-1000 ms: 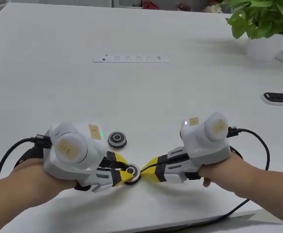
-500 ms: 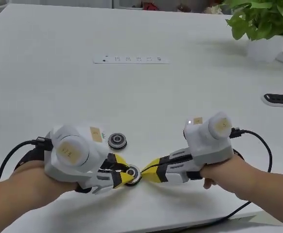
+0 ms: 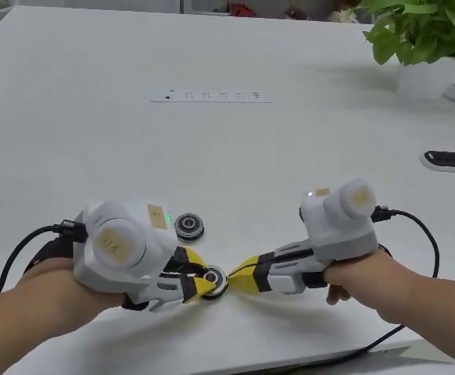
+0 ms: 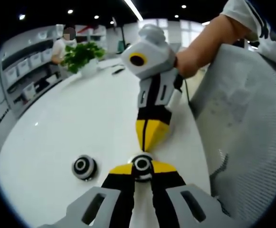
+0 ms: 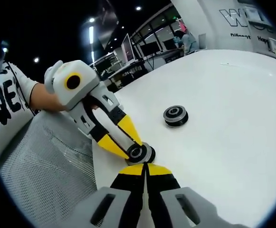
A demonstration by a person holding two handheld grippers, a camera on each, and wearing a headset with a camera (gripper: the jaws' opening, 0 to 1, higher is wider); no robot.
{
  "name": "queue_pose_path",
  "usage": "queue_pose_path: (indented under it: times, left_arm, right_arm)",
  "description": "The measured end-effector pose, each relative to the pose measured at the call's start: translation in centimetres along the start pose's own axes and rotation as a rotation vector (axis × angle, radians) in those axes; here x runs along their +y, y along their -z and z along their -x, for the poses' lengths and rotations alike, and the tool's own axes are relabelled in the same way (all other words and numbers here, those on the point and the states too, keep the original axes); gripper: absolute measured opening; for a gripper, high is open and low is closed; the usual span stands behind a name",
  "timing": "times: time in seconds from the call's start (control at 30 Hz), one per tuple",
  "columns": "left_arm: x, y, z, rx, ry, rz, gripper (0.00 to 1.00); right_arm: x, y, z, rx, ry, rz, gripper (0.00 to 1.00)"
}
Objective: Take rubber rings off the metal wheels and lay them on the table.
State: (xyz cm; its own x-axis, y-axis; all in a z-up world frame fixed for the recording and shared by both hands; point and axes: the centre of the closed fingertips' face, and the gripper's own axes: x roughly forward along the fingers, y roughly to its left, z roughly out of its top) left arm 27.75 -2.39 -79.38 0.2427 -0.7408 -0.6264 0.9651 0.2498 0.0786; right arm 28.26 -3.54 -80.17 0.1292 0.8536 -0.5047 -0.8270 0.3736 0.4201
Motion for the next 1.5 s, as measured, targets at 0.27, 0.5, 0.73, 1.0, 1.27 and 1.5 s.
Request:
queue_pose_path:
  times: [0.27,0.5,0.73,1.0,1.27,1.5]
  left_arm:
    - [0.06,0.0,-0.02,0.005,-0.005,-0.002,0.13]
    - [0.09,0.0,-0.02,0.006,-0.006,-0.001,0.13]
    - [0.11,0.0,-0.02,0.011,-0.009,0.0,0.13]
    - [0.12,0.01,-0.02,0.016,-0.016,-0.003,0.12]
    - [0.15,0.0,-0.03,0.022,-0.023,-0.008,0.12]
    - [0.18,-0.01,-0.03,0.024,-0.025,-0.006,0.12]
  right_arm:
    - [0.02,-0.21,0.05,-0.025,-0.012,-0.057,0.0]
    - [0.01,-0.32,0.08,-0.04,-0.019,-0.087,0.0]
    - [-0.21,-0.43,0.14,-0.061,-0.023,-0.15,0.0]
    - [-0.33,-0.65,0.15,-0.087,-0.023,-0.208,0.0]
    - [-0.27,-0.88,0.13,-0.103,-0.029,-0.22,0.0]
    - [-0.15,-0.98,0.12,-0.108,-0.034,-0.225,0.0]
